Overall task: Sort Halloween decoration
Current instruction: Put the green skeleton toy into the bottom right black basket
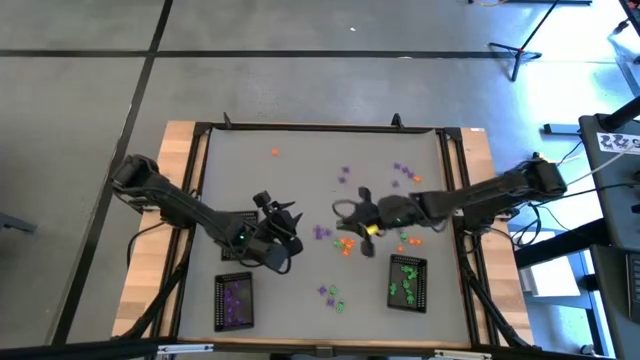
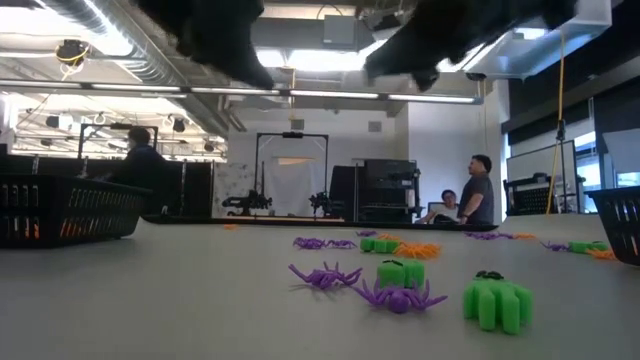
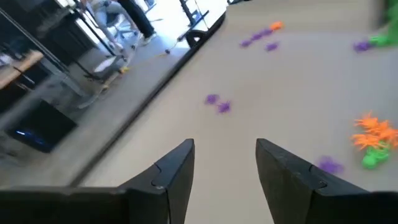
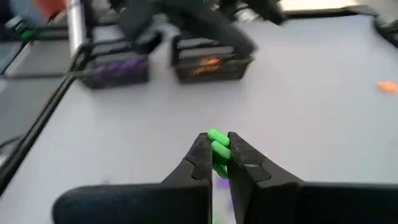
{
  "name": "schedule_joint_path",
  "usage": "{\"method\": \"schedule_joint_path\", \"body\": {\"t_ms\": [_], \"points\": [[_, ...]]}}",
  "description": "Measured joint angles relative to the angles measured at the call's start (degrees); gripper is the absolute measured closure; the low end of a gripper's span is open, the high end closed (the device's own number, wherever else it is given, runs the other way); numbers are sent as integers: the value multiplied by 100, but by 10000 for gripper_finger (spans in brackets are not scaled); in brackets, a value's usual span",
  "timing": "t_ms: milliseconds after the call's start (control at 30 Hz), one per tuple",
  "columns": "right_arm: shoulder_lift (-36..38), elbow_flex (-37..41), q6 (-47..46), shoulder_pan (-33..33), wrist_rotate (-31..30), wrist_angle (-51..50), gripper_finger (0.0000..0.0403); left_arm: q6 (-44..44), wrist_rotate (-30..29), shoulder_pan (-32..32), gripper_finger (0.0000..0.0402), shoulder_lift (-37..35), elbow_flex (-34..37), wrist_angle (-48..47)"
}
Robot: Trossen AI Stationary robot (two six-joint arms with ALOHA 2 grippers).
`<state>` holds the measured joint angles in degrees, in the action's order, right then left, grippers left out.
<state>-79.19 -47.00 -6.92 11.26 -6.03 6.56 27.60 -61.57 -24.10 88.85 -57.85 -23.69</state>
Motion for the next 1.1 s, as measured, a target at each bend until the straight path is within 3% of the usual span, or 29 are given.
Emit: {"method": "schedule_joint_path", "body": {"t_ms": [100,200,400,500,667,833,1100], "points": [[319,0,2,476,-289,-469,389,218,310,9,240,-152,653,649],[559,0,-34,936,-660,-882,383,54,1036,77,240,-317,1409,2125],[910,0,-706,1659,-1154,-2008,384,-1375,2983,339,240,-355,2732,6683],[1017,2,-1174,1958,-1156,-2436,383,-1760,3290,459,240,-347,3041,7965],[1068,3,-1922,2443,-1160,-3142,380,-2022,3308,648,241,-342,3089,8344],[1068,237,-2466,2755,-1686,-3274,378,-2029,3312,818,241,-341,3072,8338],[1068,634,-3816,3051,-1330,-3421,375,-2031,3317,1068,241,-340,3070,8294]]}}
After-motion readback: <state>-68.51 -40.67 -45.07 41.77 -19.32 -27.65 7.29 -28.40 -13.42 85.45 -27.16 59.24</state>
